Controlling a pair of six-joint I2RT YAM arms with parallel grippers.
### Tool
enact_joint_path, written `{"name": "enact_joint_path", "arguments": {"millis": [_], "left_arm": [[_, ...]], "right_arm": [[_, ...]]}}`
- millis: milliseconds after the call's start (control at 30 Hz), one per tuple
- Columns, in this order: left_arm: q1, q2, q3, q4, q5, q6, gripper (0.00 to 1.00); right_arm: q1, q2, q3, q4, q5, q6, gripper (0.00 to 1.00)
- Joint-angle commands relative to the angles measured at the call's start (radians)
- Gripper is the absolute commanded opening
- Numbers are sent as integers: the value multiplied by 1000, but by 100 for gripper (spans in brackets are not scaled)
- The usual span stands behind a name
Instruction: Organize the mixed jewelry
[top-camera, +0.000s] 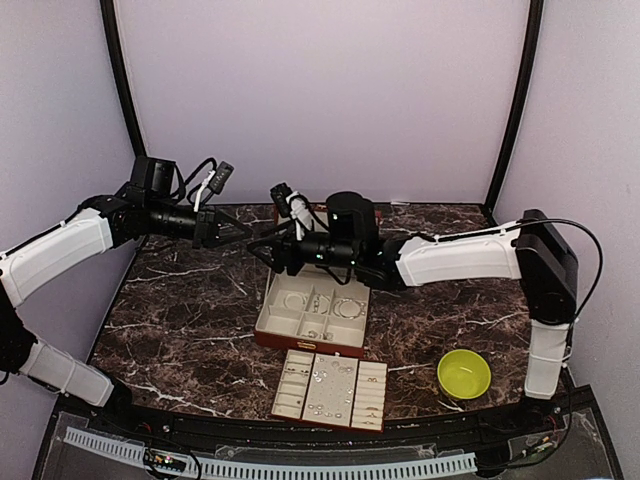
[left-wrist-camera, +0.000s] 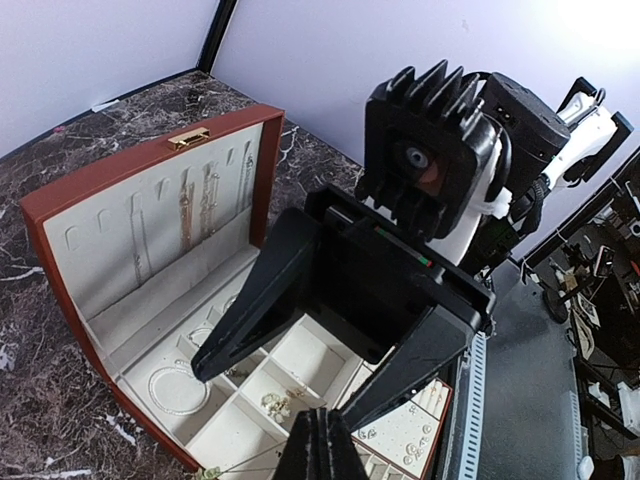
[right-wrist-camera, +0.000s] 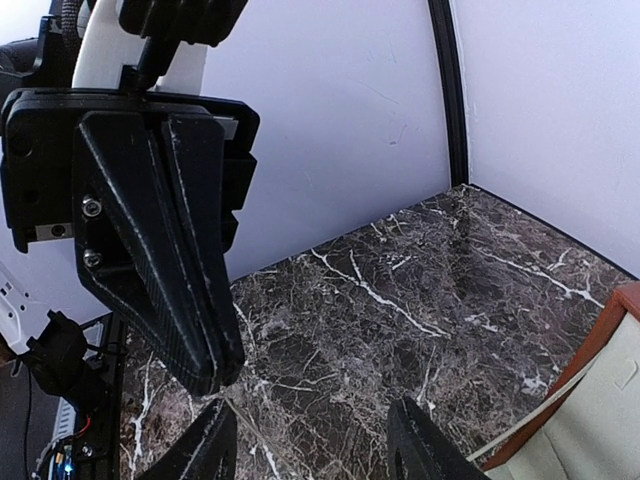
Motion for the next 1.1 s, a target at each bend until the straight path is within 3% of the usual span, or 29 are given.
{"name": "enact_joint_path", "arguments": {"millis": [0, 367, 900, 1067], "left_arm": [[4, -36, 22, 0, 37, 12, 0], [3, -45, 21, 8, 38, 7, 0], [4, -63, 18, 8, 11, 7, 0], [4, -73, 15, 26, -5, 7, 0]], "right_arm": [[12, 33, 51, 7, -1, 0, 51], [12, 68, 82, 6, -4, 5, 39], [9, 36, 46, 32, 54, 10, 33], [9, 42, 47, 47, 27, 20, 24]]}}
